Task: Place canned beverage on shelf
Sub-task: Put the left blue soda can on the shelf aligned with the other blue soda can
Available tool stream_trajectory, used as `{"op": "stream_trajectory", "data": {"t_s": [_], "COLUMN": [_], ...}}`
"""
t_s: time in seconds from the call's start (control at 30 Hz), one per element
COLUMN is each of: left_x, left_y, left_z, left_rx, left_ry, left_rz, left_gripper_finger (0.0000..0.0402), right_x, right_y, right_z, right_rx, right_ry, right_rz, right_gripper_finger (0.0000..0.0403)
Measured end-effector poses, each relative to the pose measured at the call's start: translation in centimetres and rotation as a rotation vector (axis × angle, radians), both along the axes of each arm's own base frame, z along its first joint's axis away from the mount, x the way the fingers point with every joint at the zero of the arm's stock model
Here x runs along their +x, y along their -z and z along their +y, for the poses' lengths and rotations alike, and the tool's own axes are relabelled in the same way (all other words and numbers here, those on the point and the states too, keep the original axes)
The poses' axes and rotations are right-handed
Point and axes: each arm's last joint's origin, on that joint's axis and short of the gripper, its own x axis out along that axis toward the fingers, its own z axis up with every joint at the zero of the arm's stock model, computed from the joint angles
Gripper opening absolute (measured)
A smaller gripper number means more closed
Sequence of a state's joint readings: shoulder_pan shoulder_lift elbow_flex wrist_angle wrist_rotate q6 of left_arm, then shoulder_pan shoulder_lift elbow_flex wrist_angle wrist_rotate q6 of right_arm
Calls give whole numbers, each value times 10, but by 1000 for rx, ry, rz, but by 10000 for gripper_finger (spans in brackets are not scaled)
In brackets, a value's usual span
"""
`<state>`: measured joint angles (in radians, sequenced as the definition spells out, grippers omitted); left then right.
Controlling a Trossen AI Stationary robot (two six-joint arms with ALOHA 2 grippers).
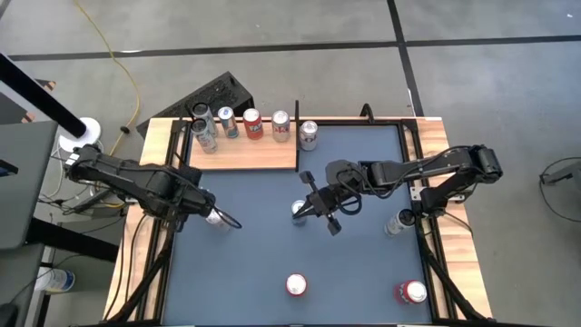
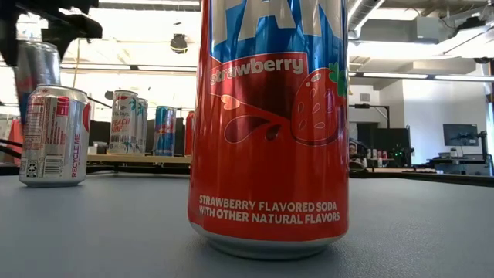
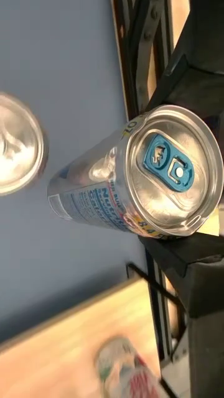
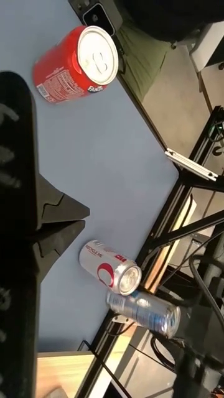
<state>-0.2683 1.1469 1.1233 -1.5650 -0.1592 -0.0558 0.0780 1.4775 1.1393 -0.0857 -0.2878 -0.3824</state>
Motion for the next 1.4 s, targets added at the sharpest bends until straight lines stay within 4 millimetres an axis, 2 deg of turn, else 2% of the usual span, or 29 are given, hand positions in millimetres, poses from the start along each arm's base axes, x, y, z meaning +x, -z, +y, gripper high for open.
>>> {"op": "stream_trajectory", "data": {"t_s": [0.3,0.47,0.63,0.87,1.03,1.2,1.4], "left_x": [7,16,24,41,49,65,86], "left_y": [0,-1,-2,-9,-12,-15,-19], "left_z": [26,43,59,85,105,129,155], "left_rx": [75,68,77,143,115,62,30], "left_ry": [22,9,6,-6,-71,-138,-128], "left_rz": [-6,-73,-157,-350,-442,-384,-208], "left_gripper_finger": [223,223,223,228,225,226,227], "right_x": [-2,-5,-5,-12,-15,-18,-23], "right_y": [4,10,14,47,56,57,57], "right_z": [0,-1,-17,-46,-59,-69,-89], "right_rx": [-11,-97,-71,-45,-31,-37,-23], "right_ry": [-3,-47,-52,5,11,-9,36], "right_rz": [43,79,91,115,112,105,113], "right_gripper_finger": [0,0,0,0,0,0,0]}}
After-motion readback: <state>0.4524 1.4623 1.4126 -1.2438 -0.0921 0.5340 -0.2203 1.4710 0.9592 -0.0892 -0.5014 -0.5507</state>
